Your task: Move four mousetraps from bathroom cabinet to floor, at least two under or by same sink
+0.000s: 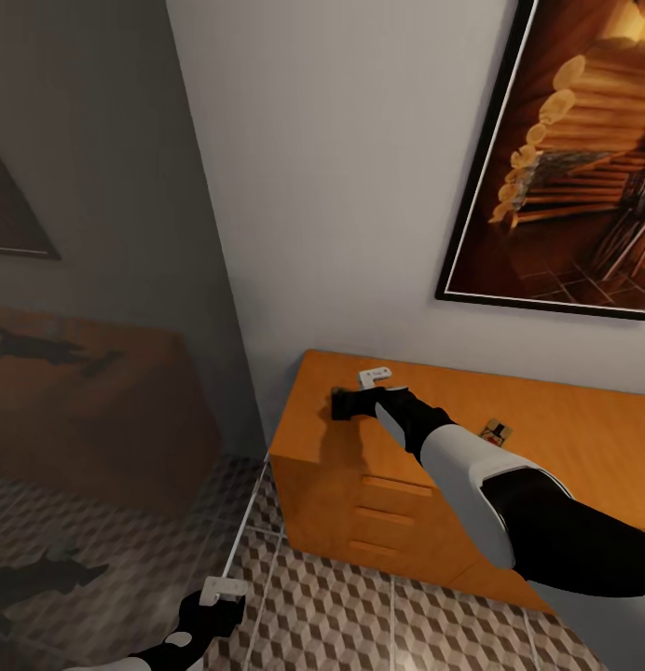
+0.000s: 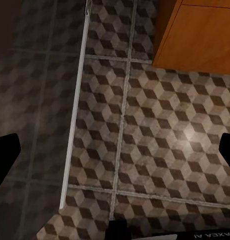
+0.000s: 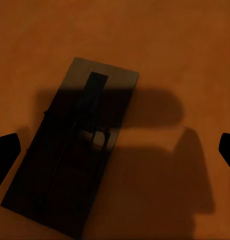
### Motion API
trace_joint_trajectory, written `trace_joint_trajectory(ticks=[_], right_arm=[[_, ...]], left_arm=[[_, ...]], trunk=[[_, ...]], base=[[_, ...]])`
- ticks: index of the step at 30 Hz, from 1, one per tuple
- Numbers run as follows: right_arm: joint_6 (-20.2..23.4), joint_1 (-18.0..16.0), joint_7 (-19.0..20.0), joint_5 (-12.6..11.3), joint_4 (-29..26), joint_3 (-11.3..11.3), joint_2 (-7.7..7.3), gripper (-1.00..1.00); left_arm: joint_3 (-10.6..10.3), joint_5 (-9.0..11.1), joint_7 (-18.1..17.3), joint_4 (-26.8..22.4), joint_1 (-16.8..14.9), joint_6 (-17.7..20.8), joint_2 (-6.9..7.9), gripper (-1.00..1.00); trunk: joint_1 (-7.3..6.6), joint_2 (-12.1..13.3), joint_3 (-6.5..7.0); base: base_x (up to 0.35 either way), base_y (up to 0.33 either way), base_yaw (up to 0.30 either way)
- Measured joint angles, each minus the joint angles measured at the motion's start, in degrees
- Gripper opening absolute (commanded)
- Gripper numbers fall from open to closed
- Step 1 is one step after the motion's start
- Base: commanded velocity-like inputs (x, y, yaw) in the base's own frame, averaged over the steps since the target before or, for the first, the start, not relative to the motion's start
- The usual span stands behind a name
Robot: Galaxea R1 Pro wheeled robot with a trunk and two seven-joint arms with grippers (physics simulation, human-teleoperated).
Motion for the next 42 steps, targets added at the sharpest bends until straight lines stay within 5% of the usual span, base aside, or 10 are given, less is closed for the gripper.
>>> trace_joint_trajectory(ticks=[42], right_arm=[[0.08,0.0,2.38,0.15,0.05,0.19,0.0,1.0]], left_arm=[[0.0,-0.02,0.02,0.0,0.0,0.0,0.0,1.0]], trunk=[[0.0,0.0,0.0]], base=[[0.0,0.0,0.0]])
